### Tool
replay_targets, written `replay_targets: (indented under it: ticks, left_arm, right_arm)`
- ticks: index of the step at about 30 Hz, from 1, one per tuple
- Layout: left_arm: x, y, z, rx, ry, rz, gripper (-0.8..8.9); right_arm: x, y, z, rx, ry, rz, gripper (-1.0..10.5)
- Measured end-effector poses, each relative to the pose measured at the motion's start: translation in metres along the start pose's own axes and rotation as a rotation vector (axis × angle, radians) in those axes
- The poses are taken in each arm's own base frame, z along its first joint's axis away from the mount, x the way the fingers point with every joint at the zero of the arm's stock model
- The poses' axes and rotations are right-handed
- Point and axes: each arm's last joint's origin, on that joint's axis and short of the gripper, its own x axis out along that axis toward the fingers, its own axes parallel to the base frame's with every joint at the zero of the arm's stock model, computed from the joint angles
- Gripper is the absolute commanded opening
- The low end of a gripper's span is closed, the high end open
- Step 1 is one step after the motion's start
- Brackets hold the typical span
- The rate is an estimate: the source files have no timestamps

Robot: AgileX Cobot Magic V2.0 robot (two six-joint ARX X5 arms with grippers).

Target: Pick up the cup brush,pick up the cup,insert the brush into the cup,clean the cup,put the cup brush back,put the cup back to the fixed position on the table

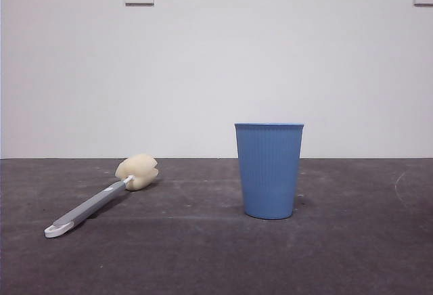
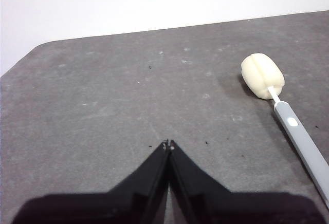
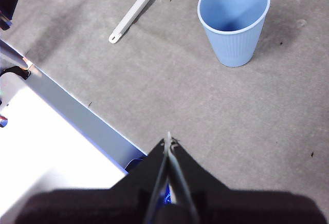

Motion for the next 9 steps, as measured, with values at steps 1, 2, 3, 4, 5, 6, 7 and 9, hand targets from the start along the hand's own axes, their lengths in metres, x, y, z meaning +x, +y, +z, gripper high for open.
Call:
replay_targets:
  ticks: [1,2,3,4,5,6,7,9]
  left_arm:
    - [0.0,0.0,0.0,0.0,0.0,0.0,-0.04]
    - [0.0,0.0,0.0,0.0,0.0,0.0,-0.04]
    - [0.0,0.0,0.0,0.0,0.0,0.0,-0.04]
    - [0.0,0.0,0.0,0.0,0.0,0.0,-0.04]
    - [0.0,0.0,0.0,0.0,0.0,0.0,-0.04]
    - [0.0,0.0,0.0,0.0,0.0,0.0,-0.04]
    - [0.0,0.0,0.0,0.0,0.0,0.0,-0.04]
    - [0.0,0.0,0.0,0.0,0.0,0.0,-0.04]
  right_arm:
    - [0.0,0.0,0.0,0.0,0.0,0.0,0.0]
    - [0.0,0.0,0.0,0.0,0.0,0.0,0.0]
    - [0.0,0.0,0.0,0.0,0.0,0.0,0.0]
    - [0.0,0.0,0.0,0.0,0.0,0.0,0.0]
    - [0.0,0.0,0.0,0.0,0.0,0.0,0.0]
    - [0.0,0.0,0.0,0.0,0.0,0.0,0.0]
    - [0.0,0.0,0.0,0.0,0.0,0.0,0.0]
    - [-0.0002,0.0001,-0.0001,0.0,-0.001,0.001,0.0]
